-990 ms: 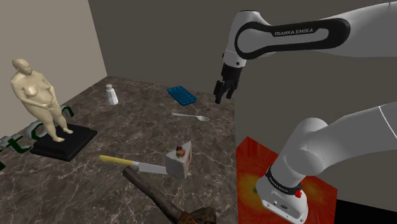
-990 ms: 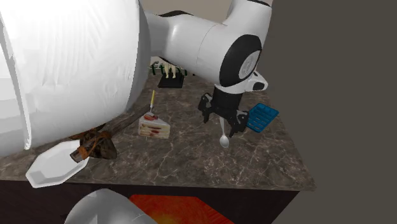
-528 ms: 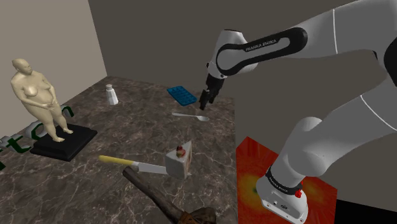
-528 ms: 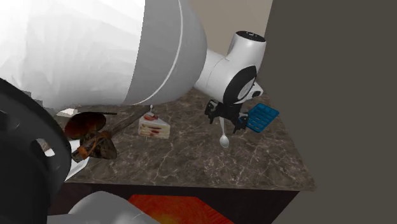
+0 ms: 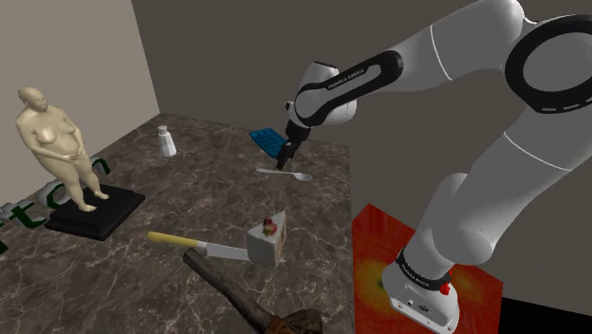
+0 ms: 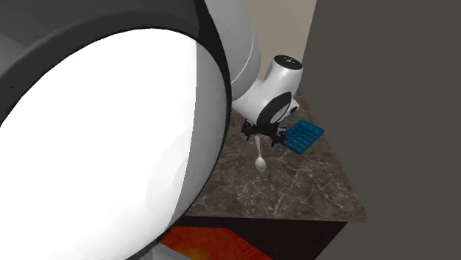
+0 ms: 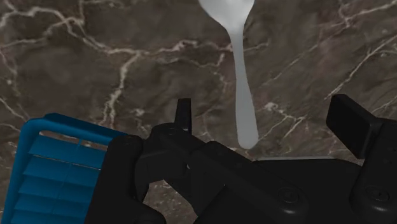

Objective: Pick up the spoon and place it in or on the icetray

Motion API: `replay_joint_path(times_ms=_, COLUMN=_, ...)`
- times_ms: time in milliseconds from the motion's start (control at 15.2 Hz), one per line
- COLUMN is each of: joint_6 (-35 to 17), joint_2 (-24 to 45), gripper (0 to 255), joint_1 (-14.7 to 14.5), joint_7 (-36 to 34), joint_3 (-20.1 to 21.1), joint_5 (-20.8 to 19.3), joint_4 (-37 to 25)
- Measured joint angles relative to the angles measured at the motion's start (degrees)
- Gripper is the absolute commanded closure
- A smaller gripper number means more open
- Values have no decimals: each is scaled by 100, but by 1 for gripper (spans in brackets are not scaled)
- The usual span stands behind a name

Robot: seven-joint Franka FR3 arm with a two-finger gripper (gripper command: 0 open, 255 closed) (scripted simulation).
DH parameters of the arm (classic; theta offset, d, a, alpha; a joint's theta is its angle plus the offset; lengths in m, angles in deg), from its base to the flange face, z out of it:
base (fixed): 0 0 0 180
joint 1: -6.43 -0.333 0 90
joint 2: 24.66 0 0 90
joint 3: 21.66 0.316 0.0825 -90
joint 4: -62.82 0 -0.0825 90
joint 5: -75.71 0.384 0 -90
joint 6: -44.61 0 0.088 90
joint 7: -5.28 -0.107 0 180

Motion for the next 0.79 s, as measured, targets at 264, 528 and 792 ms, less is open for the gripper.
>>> replay_joint_path(times_ms=264, joint_6=-327, joint_2=327, gripper=0, joint_1=-72, joint_7=173, joint_3=4, joint_5=196, joint_4=-11)
replay_joint_path(times_ms=528, joint_6=-573, joint_2=528, gripper=0, joint_1=-118, joint_7=276, joint_3=21, joint_5=345, joint_4=40)
replay_joint_path(times_ms=792, joint_6=-593, joint_2=558, gripper=0, joint_1=-122, joint_7=288, joint_3=22, joint_5=361, joint_4=29)
